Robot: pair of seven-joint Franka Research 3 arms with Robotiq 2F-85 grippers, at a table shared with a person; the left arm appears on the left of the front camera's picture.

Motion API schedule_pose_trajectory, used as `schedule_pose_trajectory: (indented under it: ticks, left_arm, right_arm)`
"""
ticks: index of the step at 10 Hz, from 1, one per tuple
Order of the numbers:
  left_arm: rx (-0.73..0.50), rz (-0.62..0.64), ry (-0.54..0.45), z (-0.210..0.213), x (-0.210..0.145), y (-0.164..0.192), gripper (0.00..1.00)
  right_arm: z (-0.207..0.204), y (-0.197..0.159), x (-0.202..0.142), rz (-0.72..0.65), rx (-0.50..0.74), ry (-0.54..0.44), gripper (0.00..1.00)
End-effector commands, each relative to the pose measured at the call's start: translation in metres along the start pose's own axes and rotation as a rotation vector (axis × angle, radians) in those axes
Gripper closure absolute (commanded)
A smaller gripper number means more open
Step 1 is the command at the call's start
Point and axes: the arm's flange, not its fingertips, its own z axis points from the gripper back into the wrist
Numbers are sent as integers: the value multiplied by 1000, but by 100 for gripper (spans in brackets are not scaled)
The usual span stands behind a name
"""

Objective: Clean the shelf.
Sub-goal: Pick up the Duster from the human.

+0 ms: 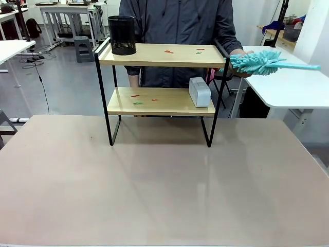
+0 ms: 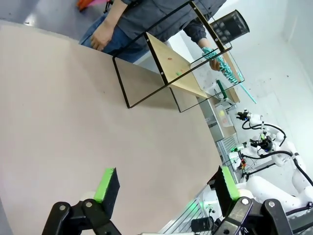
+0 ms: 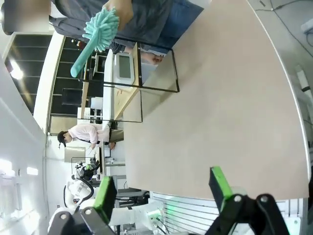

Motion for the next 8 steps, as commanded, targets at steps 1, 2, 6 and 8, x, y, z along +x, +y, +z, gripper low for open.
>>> schedule_pose_trajectory:
  ticks: [1, 2, 6, 8]
  left_arm:
    - [-10, -24, -10, -1, 2, -1, 0]
    - [-10, -24, -10, -1, 2, -1, 0]
    - [-10, -24, -10, -1, 2, -1, 0]
    - [-10, -24, -10, -1, 2, -1, 0]
  right_arm:
    - [-24, 45, 44, -61, 57, 34, 0]
    - [-31, 67, 67, -95, 63, 19, 0]
    - [-141, 132, 174, -248, -18, 144, 0]
    - [-209, 133, 201, -309, -6, 269, 0]
